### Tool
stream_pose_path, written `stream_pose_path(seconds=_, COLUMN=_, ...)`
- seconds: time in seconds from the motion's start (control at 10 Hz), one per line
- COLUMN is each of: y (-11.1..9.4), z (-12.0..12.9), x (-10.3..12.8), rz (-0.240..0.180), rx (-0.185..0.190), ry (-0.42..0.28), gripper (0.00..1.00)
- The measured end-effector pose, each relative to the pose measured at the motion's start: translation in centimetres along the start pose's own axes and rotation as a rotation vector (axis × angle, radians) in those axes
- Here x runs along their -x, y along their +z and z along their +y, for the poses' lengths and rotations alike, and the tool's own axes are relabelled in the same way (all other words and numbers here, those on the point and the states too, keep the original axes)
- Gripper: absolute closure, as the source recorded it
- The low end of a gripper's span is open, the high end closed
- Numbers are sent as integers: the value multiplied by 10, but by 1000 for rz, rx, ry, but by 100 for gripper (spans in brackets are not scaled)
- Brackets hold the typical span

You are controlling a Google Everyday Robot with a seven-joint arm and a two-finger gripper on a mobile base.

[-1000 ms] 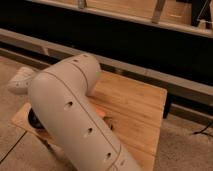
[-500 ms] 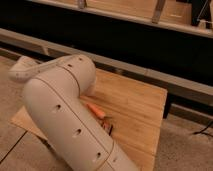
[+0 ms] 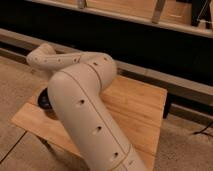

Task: Drag the ceramic bowl in a circle

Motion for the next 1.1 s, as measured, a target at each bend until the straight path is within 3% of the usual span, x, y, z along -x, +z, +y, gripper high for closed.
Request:
stream_pose_path(seconds=0.1, y=-2, z=-20, x=5, rz=12, rx=58, ry=39, gripper=100)
stream_pose_path(seconds=0.3, y=-1, z=-50, x=5, rz=28, rx=95, ry=86, gripper=100)
stream_pose_path(seconds=0.6, y=4, z=-83, x=-10, rz=42, rx=121, ry=127, gripper=100)
stream_pose_path(seconds=0.8, y=9, z=-88, x=-31, rz=48, rx=135, ry=122, gripper=100)
stream_pose_path(seconds=1.1, y=19, z=-76, x=-73, rz=55, rx=166, ry=74, gripper=100)
